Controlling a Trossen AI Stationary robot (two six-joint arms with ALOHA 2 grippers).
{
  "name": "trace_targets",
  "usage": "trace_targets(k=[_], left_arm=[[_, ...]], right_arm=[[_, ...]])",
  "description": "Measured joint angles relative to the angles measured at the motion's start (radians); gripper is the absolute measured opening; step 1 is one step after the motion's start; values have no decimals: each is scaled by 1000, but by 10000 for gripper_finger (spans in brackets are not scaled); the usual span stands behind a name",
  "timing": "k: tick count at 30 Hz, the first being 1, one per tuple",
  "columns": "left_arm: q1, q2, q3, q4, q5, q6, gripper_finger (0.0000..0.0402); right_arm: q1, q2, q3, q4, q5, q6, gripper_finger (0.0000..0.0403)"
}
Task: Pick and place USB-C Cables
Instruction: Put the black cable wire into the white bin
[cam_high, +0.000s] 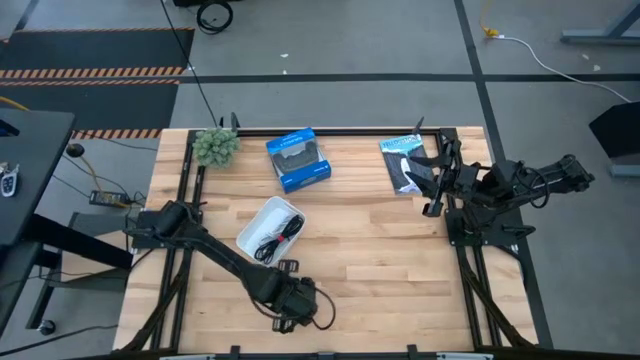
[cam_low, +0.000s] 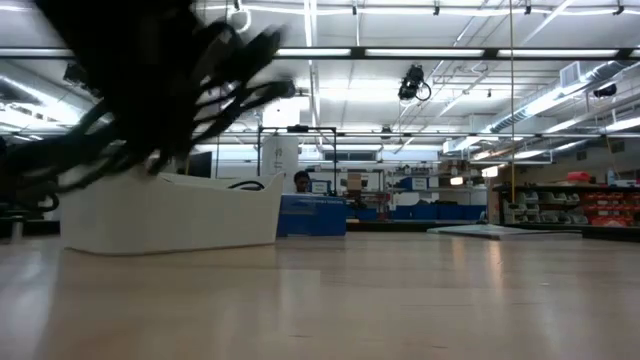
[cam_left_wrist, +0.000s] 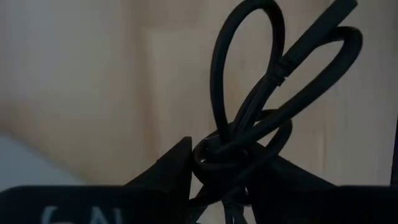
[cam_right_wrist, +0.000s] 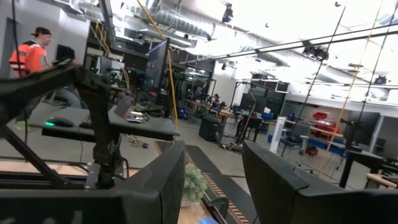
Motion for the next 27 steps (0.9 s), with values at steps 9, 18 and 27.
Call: trace_targets(k=[9, 18, 27], left_arm=[[59, -1, 353, -308, -291, -27, 121], [102, -95, 311, -381, -427, -22, 126], [157, -353, -110, -147, -399, -122, 128]], right_arm=[[24, 0, 0, 0, 0, -1, 165], [24, 0, 0, 0, 0, -3, 165], [24, 3, 0, 6, 0, -3, 165]])
